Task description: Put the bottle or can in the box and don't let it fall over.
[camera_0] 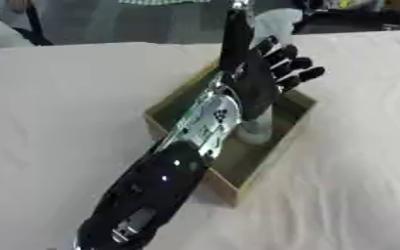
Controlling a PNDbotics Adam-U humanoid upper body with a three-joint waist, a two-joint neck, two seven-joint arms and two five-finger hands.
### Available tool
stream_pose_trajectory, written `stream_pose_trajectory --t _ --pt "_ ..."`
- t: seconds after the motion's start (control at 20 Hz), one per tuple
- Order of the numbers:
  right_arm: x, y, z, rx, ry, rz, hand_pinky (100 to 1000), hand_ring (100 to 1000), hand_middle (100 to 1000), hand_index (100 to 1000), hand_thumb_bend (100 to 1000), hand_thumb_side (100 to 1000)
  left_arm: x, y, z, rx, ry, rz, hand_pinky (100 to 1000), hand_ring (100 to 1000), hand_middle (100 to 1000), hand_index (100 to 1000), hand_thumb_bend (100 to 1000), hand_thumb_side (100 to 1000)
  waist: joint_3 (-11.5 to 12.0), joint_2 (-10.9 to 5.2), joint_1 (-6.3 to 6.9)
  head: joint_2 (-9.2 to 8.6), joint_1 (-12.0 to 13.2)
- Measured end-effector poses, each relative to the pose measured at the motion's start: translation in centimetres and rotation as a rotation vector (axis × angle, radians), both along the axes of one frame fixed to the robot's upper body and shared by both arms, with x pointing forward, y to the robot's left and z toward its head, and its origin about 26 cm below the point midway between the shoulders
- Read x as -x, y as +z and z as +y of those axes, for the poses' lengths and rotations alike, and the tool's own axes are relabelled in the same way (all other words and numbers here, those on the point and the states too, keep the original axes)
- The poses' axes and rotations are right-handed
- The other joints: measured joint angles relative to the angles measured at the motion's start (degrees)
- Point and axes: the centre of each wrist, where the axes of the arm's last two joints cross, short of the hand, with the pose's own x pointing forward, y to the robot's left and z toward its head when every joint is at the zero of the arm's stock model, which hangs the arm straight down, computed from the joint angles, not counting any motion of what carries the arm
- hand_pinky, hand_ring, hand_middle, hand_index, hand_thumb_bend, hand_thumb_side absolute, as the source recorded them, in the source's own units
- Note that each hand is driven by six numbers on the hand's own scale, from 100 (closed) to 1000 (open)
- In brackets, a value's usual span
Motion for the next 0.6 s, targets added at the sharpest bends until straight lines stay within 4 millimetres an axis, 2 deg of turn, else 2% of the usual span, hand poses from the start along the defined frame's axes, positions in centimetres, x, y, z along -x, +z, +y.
stream_pose_trajectory --t 0.6 --pt "0.0 0.1 -0.1 -0.004 -0.005 -0.005 800 732 724 887 100 801 0.1 -2.5 -0.5 -0.038 -0.028 0.052 659 380 268 1000 679 774 0.78 0.04 0.04 0.01 -0.72"
